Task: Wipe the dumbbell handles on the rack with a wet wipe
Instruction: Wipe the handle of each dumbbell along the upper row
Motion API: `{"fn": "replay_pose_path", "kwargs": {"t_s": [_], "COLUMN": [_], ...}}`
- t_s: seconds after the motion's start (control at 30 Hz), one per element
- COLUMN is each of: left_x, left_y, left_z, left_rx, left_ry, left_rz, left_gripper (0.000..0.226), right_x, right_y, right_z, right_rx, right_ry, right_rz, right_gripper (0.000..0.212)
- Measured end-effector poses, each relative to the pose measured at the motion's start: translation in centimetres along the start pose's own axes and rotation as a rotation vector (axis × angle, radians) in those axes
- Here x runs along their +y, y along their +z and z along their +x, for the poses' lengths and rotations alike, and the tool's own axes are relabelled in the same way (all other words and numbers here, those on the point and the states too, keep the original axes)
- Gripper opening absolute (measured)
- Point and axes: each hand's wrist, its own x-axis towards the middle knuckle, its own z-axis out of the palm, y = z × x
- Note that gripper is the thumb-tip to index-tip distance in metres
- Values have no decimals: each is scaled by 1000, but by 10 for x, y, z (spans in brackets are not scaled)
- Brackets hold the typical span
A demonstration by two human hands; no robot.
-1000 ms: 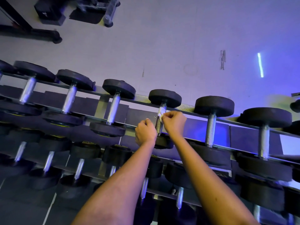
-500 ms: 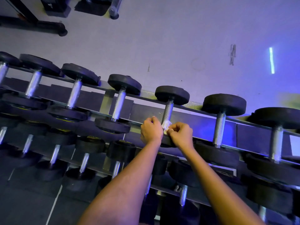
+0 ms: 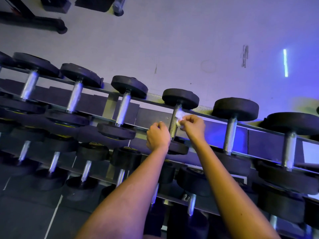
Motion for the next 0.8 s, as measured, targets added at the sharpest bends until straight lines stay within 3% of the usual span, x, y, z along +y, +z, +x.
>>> {"fn": "replay_pose_path", "kwargs": {"t_s": [0.13,0.23,0.33,0.43,0.63,0.8], "left_x": [0,0,0,0,-3,-3], "left_y": [0,-1,-2,-3,-1,-1], "left_z": [1,0,-1,-2,0,1], "left_rx": [9,6,-4,3,5,3], "left_ry": [-3,-3,-6,5,8,13], "left_rz": [-7,-17,-27,-47,-62,-53], "left_gripper": [33,33,32,31,32,33], "right_x": [22,16,-5,-23,-11,1], "right_y": [-2,6,16,20,14,14], "right_z": [-34,-36,-16,10,-1,-27], "right_rx": [-72,32,172,209,55,-82], "right_ry": [-36,-122,-232,-348,-422,-411], "right_rz": [-198,-242,-236,-315,-570,-612], "right_gripper": [16,4,14,15,21,22]}}
